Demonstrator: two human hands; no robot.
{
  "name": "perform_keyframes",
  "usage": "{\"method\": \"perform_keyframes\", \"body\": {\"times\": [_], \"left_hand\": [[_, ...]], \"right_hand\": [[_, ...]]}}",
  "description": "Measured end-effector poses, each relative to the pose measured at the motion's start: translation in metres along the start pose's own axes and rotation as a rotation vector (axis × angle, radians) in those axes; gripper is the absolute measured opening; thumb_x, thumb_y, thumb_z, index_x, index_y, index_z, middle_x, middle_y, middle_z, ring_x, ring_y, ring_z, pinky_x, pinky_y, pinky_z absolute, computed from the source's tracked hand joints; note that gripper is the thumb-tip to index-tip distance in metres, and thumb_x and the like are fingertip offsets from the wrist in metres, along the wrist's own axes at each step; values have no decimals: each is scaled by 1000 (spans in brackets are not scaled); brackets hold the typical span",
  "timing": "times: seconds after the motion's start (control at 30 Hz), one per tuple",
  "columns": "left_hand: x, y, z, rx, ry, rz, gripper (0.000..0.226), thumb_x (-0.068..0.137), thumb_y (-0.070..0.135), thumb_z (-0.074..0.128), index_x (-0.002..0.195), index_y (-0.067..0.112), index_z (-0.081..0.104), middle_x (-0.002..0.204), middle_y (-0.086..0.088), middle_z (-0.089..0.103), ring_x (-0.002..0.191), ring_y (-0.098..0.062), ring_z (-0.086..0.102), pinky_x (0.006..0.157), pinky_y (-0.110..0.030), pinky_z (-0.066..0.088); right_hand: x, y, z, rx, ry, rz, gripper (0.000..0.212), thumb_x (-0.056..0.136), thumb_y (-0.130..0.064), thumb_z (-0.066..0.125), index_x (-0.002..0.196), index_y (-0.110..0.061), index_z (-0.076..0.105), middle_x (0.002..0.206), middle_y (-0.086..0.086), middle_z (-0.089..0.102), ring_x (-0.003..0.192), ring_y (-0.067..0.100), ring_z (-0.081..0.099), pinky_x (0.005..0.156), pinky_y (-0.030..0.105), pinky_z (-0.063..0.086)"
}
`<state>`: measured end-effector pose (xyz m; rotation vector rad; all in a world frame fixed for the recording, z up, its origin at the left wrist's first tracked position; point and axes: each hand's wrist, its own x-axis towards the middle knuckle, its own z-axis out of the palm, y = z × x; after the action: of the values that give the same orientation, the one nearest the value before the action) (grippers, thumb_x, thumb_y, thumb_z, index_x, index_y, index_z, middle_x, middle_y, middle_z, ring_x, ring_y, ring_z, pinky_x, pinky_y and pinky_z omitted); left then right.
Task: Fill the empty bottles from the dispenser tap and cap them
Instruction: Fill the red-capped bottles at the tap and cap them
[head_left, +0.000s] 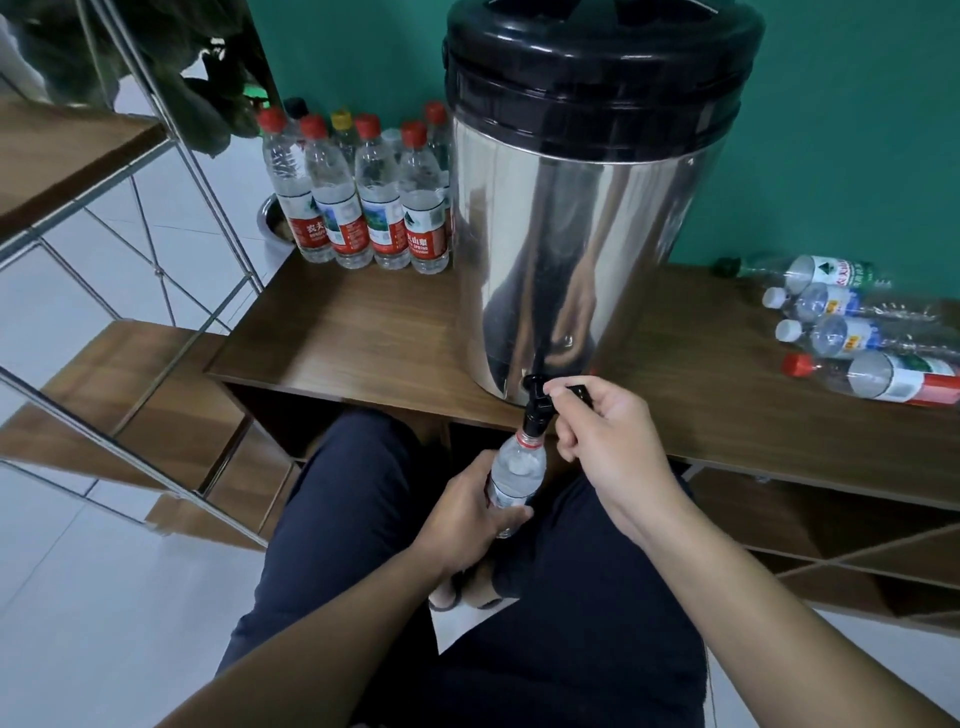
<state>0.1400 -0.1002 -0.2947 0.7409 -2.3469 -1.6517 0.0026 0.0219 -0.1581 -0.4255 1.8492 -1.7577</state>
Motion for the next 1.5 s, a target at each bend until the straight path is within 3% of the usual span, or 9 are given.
{"method": "perform_keyframes", "body": {"times": [0.27,0.43,0.67,0.9,1.07,1.17,1.27,1.4,1.5], "left_hand": [[0,0,4,-17,39,-43,53,90,22,92,130,37,61,115,16,74,110,-1,69,91,-14,50],[-1,1,5,-27,41,-45,53,90,25,92,129,39,60,117,14,74,111,-5,69,100,-31,57],[0,1,1,-78,-6,-27,53,89,25,91,128,42,60,118,13,74,113,-7,71,104,-41,58],[1,0,-2,-97,-33,26,56,89,20,90,135,37,61,120,14,73,114,-6,70,100,-31,57],[7,0,-11,-67,-71,51,54,89,19,90,132,37,62,117,19,73,112,0,69,94,-18,52],[9,1,-15,-58,-89,51,55,89,20,90,131,40,61,117,19,73,111,1,69,91,-14,51],[10,-1,-16,-67,-92,43,54,88,22,90,129,41,61,116,18,75,109,1,70,91,-17,53],[11,-5,-15,-89,-87,17,52,88,18,90,126,40,62,112,16,76,105,1,72,88,-15,53],[9,-9,-12,-114,-73,8,52,90,14,89,126,41,63,110,14,76,104,-2,73,87,-16,54]], "right_hand": [[7,3,-7,-46,-73,-24,15,112,-18,65,106,-12,78,63,6,51,61,18,40,60,36,35],[7,2,-7,-73,-65,-37,15,112,-17,65,107,-12,78,63,7,52,60,17,42,60,36,37],[1,4,0,-43,16,-28,15,113,-16,65,109,-12,79,63,4,50,61,17,42,61,36,37],[-3,1,7,-78,97,-37,15,109,-14,67,102,-15,80,61,2,52,60,17,43,64,40,36],[-15,-10,20,-419,209,-299,15,104,-16,74,92,-24,76,60,-2,61,57,11,52,62,35,44],[-26,-16,28,-472,190,-377,7,103,-28,78,96,-28,76,62,2,59,61,25,59,67,39,51],[-33,-19,14,-416,218,-361,12,109,-33,67,103,-29,77,70,1,69,69,15,66,74,30,53],[-5,5,-30,-749,322,-391,12,109,-31,70,112,-25,80,87,-10,70,78,10,66,82,35,57],[24,31,-61,-1083,225,-274,48,103,-40,76,145,-17,70,122,0,61,92,17,64,93,44,61]]}}
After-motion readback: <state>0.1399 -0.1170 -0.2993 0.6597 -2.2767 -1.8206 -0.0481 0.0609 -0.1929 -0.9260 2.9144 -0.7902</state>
